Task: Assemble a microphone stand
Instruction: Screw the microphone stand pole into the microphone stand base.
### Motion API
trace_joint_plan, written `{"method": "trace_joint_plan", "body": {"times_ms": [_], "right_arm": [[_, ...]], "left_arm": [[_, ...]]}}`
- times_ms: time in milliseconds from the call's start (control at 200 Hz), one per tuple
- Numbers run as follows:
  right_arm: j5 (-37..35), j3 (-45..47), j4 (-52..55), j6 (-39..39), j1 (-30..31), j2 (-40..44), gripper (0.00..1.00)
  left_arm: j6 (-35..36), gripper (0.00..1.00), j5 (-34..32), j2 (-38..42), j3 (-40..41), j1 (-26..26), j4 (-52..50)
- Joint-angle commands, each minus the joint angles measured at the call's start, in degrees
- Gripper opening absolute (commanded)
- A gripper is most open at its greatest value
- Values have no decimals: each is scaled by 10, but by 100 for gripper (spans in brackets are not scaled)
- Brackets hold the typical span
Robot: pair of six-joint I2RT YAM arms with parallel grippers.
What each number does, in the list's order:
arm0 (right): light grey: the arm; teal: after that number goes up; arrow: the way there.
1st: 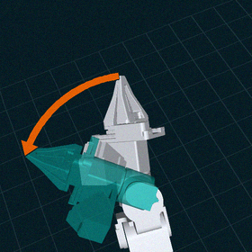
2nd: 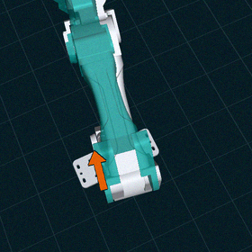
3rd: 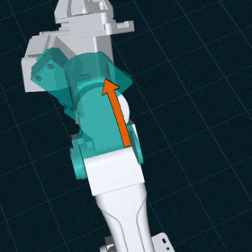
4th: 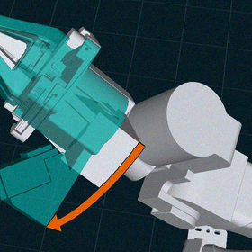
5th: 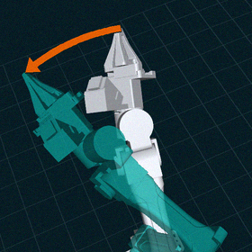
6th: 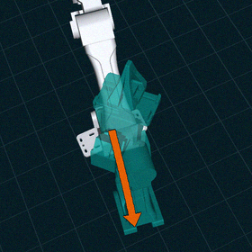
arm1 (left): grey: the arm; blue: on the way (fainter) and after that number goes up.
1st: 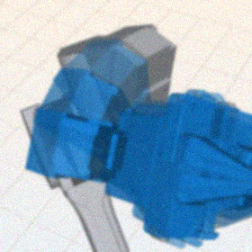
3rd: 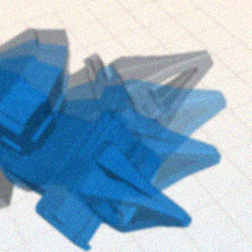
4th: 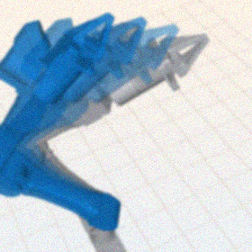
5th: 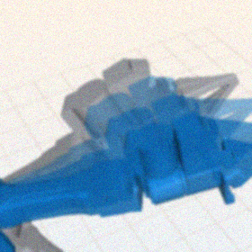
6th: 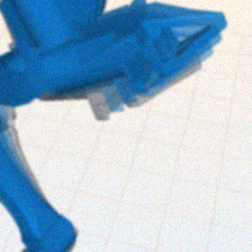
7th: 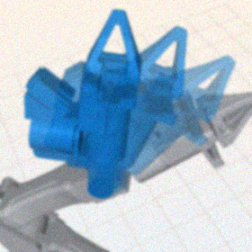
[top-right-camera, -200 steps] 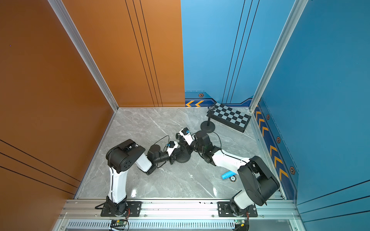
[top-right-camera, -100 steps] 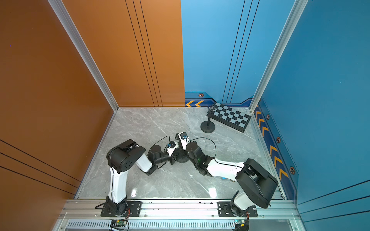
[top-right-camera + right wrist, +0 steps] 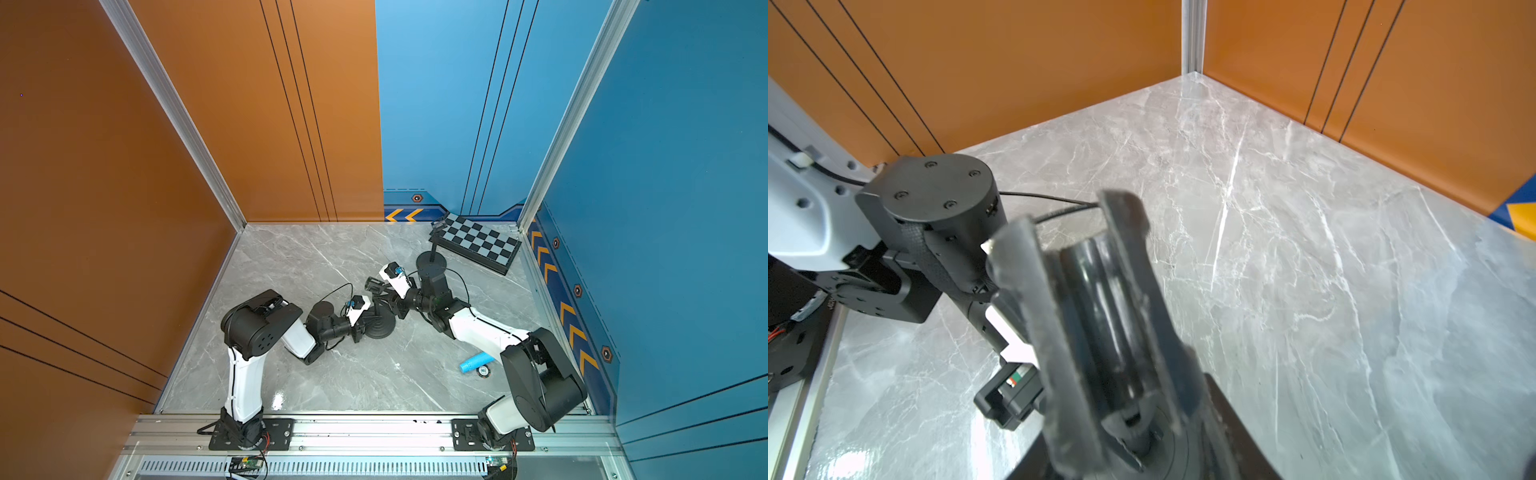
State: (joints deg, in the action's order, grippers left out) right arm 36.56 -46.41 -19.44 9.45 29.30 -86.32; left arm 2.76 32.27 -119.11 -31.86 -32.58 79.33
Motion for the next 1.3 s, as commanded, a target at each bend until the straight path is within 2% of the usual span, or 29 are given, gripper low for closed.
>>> {"method": "trace_joint_plan", "body": {"times_ms": [0,115,215,275,355,440,500,560,601,671,721,761,826,896,966,1006,1111,1291], "right_arm": [[39,-26,18,7,0,-21,41],[-1,-28,18,0,10,-30,36],[-51,-12,-3,-13,23,-27,17],[-95,5,-30,-32,33,-18,9],[-202,37,-68,-63,60,-4,0],[-369,79,-117,-109,114,7,0],[-513,97,-138,-153,162,5,0],[-611,102,-144,-187,202,-3,0],[-651,99,-139,-212,218,-13,0],[-661,80,-122,-199,235,-26,0],[-637,63,-95,-188,234,-23,0],[-592,56,-84,-181,224,-19,8],[-458,55,-75,-148,198,-5,17],[-347,59,-65,-107,164,13,32],[-232,55,-35,-73,121,29,39],[-160,50,-22,-55,92,35,42],[-52,27,16,-18,45,31,44],[29,-31,73,24,18,-11,43]], "left_arm": [[10,7,16,-11,12,-1,-15],[4,8,11,-11,10,-2,-15],[-2,11,2,-10,11,-2,-15],[-9,14,-6,-9,10,-2,-15],[-26,20,-22,-9,7,-1,-15],[-44,23,-37,-11,2,-1,-15],[-46,23,-41,-11,0,-2,-15],[-49,23,-49,-11,0,-2,-14],[-50,23,-54,-11,0,-2,-15],[-50,21,-55,-11,0,-2,-15],[-50,18,-54,-11,0,-3,-14],[-47,15,-51,-11,1,-3,-14],[-41,10,-43,-12,1,-3,-14],[-30,7,-31,-12,3,-3,-14],[-19,6,-20,-10,5,-3,-14],[-11,7,-14,-10,8,-4,-15],[5,7,7,-9,11,-3,-15],[9,7,20,-9,11,-4,-15]]}}
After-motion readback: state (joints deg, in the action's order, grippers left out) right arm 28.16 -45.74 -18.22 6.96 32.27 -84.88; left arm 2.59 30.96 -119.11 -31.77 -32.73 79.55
